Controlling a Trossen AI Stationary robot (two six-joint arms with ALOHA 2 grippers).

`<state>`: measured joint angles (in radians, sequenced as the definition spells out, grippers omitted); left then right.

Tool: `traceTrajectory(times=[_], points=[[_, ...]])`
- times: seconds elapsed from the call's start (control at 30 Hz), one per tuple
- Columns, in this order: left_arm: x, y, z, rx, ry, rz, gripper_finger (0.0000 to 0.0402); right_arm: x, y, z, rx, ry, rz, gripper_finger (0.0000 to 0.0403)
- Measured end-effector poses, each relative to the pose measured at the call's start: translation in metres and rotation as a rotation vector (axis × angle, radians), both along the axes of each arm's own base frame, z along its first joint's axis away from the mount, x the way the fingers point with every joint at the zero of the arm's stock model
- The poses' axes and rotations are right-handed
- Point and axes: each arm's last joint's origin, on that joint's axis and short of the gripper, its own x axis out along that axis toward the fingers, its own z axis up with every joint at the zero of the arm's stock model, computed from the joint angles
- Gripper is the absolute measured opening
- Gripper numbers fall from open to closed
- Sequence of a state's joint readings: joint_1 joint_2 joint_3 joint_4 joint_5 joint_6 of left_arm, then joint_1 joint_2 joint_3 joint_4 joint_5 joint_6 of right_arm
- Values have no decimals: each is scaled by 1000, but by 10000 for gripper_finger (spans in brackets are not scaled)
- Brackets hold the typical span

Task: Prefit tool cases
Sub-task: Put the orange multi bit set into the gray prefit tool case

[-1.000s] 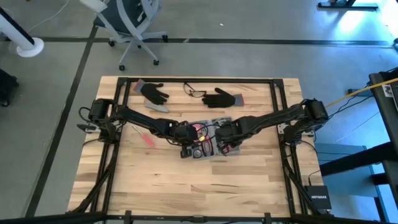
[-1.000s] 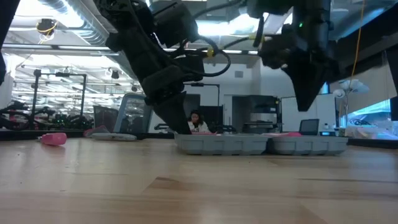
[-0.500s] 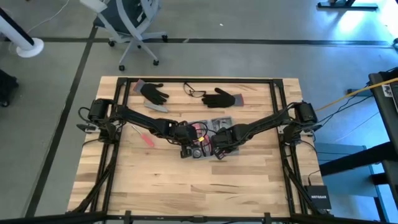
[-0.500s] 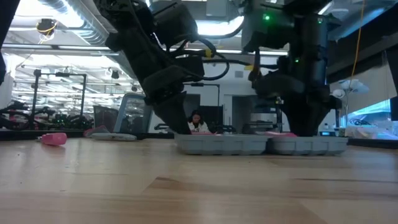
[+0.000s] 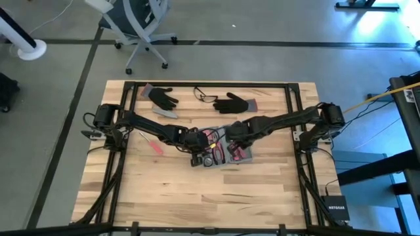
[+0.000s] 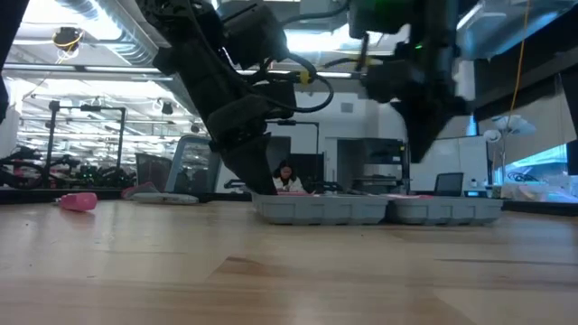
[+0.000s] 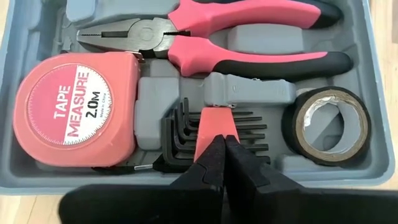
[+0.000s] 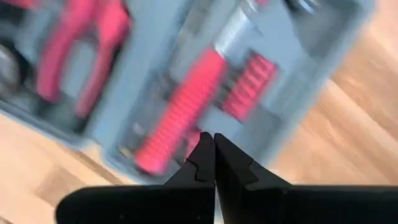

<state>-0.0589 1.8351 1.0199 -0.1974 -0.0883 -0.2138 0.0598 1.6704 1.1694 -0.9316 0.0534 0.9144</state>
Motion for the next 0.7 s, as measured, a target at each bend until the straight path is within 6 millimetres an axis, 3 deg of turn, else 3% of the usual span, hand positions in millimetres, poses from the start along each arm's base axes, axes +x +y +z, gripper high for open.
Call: traceTrajectory(times=[0.17,0.5,0.7], points=[[0,0,0,-10,-1,19,0,12,-3,-5,35,-78,-32,0],[0,0,0,-31,-5,55,0,26,6,-64,99,20,20,0],[1,-1,0,-35,-11,52,0,23,14,-66,83,69,66,0]])
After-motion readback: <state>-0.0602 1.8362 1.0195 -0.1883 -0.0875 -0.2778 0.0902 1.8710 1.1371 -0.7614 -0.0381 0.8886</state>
